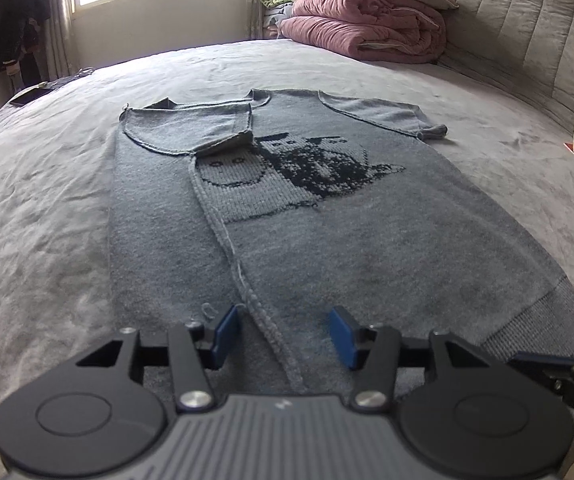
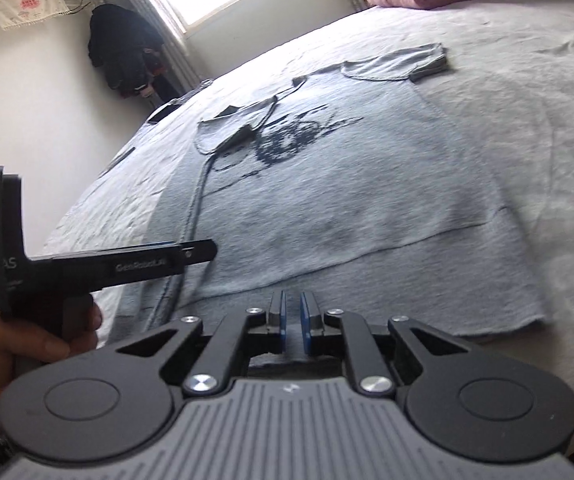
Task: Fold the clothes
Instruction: 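Withdraw both open grippers from the folded sweater, then move both open grippers to the ribbed hem of the sweater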
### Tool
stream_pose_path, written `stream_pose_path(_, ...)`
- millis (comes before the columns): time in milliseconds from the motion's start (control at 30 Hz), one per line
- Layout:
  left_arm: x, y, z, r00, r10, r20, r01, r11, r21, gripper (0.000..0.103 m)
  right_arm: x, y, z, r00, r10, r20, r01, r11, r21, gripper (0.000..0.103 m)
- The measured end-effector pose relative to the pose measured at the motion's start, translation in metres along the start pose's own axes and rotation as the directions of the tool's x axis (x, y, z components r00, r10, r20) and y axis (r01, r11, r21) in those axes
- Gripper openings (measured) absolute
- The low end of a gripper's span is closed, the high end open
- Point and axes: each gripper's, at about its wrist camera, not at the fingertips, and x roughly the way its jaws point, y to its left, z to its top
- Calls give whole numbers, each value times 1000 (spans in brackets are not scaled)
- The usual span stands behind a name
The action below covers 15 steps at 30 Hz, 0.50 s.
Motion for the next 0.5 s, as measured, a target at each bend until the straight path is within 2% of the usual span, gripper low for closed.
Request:
stream_pose_path(200, -5, -5, 0, 1000, -21, 0, 21, 1000, -11, 54, -18, -21, 5, 995, -94, 38, 94, 995, -24, 13)
stream_pose_path(500, -11, -14, -2, 999, -33, -1, 33, 999, 5, 59, -39, -66, 17, 969, -237, 68, 231, 970, 78, 15)
